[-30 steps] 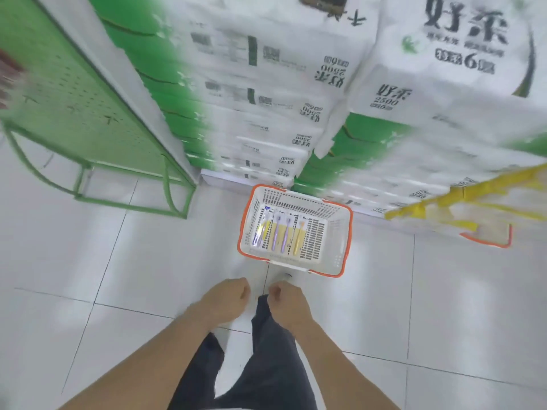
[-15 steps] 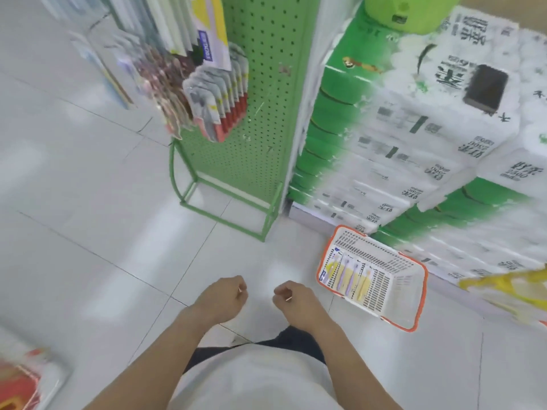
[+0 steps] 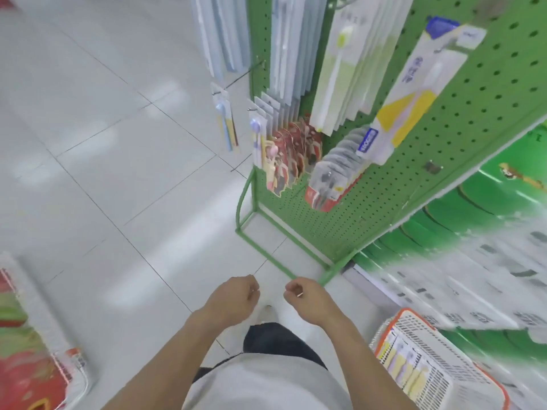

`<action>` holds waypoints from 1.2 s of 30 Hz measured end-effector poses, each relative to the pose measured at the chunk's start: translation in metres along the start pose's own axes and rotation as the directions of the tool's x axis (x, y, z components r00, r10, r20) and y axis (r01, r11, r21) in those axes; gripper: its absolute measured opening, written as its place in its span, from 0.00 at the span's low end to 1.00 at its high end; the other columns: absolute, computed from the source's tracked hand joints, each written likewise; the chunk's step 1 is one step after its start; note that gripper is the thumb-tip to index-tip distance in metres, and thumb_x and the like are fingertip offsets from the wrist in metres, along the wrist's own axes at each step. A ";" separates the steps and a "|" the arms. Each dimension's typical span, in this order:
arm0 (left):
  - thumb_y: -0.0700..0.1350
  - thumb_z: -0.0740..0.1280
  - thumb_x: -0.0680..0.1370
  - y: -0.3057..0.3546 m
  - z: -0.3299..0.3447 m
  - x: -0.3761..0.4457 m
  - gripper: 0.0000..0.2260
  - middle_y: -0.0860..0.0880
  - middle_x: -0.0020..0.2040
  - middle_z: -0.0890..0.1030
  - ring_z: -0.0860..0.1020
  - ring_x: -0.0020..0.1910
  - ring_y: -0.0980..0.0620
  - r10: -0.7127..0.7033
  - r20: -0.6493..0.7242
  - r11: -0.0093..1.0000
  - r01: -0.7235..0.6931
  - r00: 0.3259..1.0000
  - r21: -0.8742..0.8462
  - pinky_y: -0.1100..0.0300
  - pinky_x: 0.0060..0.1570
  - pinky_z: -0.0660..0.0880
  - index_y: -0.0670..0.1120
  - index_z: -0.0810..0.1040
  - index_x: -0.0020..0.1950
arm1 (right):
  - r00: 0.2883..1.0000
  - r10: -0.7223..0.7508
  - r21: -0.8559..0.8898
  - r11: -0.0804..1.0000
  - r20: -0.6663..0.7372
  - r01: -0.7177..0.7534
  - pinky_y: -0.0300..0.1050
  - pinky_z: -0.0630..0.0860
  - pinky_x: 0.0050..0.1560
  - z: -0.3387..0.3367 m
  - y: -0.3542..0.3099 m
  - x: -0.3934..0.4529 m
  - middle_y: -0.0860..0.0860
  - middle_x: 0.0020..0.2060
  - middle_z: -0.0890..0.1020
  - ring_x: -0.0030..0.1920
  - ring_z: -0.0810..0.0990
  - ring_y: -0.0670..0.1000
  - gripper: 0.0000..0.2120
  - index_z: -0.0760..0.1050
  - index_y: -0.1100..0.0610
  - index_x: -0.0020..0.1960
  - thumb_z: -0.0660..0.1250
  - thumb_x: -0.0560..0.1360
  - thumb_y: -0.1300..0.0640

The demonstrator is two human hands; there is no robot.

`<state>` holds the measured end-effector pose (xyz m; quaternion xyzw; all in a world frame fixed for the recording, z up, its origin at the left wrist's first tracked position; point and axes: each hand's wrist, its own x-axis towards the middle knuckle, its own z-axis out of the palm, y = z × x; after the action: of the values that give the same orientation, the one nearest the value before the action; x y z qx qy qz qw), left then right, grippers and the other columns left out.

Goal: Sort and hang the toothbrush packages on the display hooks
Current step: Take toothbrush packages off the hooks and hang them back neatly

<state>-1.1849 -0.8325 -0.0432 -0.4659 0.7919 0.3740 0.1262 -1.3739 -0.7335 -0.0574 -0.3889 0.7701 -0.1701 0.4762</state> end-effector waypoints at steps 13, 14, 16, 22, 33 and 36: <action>0.47 0.69 0.79 -0.043 -0.193 0.142 0.06 0.54 0.48 0.81 0.79 0.43 0.55 0.133 -0.389 0.932 -0.249 0.912 -0.265 0.59 0.44 0.74 0.48 0.78 0.55 | 0.872 -0.122 0.247 0.932 -0.474 0.265 0.29 0.74 0.43 -0.013 -0.188 0.125 0.48 0.43 0.83 0.43 0.80 0.40 0.07 0.78 0.52 0.58 0.66 0.81 0.58; 0.46 0.69 0.79 -0.046 -0.207 0.150 0.06 0.54 0.48 0.81 0.80 0.43 0.56 0.147 -0.376 0.919 -0.267 0.915 -0.290 0.59 0.45 0.75 0.49 0.78 0.55 | 0.850 -0.096 0.260 0.929 -0.518 0.263 0.28 0.74 0.43 -0.011 -0.199 0.132 0.47 0.44 0.83 0.43 0.80 0.39 0.07 0.78 0.51 0.57 0.66 0.81 0.58; 0.45 0.69 0.79 -0.052 -0.232 0.163 0.06 0.55 0.48 0.81 0.79 0.44 0.57 0.165 -0.339 0.894 -0.286 0.926 -0.344 0.59 0.47 0.76 0.50 0.78 0.56 | 0.798 -0.029 0.298 0.919 -0.601 0.258 0.28 0.73 0.43 -0.006 -0.218 0.143 0.46 0.45 0.82 0.45 0.79 0.38 0.06 0.77 0.50 0.57 0.66 0.81 0.58; 0.43 0.69 0.79 -0.051 -0.284 0.202 0.05 0.55 0.48 0.83 0.79 0.45 0.62 0.313 -0.308 0.838 -0.414 0.898 -0.356 0.65 0.49 0.76 0.47 0.80 0.54 | 0.546 0.123 0.336 0.889 -0.829 0.310 0.27 0.73 0.46 -0.003 -0.269 0.170 0.44 0.46 0.82 0.46 0.80 0.38 0.08 0.77 0.52 0.55 0.68 0.79 0.62; 0.47 0.71 0.79 -0.042 -0.332 0.257 0.16 0.55 0.55 0.77 0.79 0.39 0.62 0.218 -0.457 0.813 -0.419 0.862 -0.403 0.63 0.40 0.77 0.48 0.72 0.64 | 0.261 0.142 0.208 0.947 -0.955 0.246 0.30 0.72 0.40 -0.041 -0.306 0.190 0.43 0.51 0.77 0.39 0.80 0.41 0.10 0.78 0.52 0.59 0.68 0.79 0.59; 0.50 0.70 0.78 -0.039 -0.338 0.273 0.25 0.56 0.62 0.73 0.81 0.40 0.61 0.227 -0.431 0.867 -0.382 0.874 -0.318 0.55 0.44 0.76 0.50 0.66 0.73 | 0.280 0.095 0.153 0.969 -0.955 0.194 0.35 0.71 0.43 -0.050 -0.304 0.196 0.45 0.53 0.77 0.35 0.78 0.44 0.14 0.78 0.54 0.63 0.69 0.78 0.61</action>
<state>-1.2481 -1.2589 0.0214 -0.4114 0.7739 0.4435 -0.1873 -1.3324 -1.0823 0.0411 -0.1724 0.8616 -0.4754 -0.0432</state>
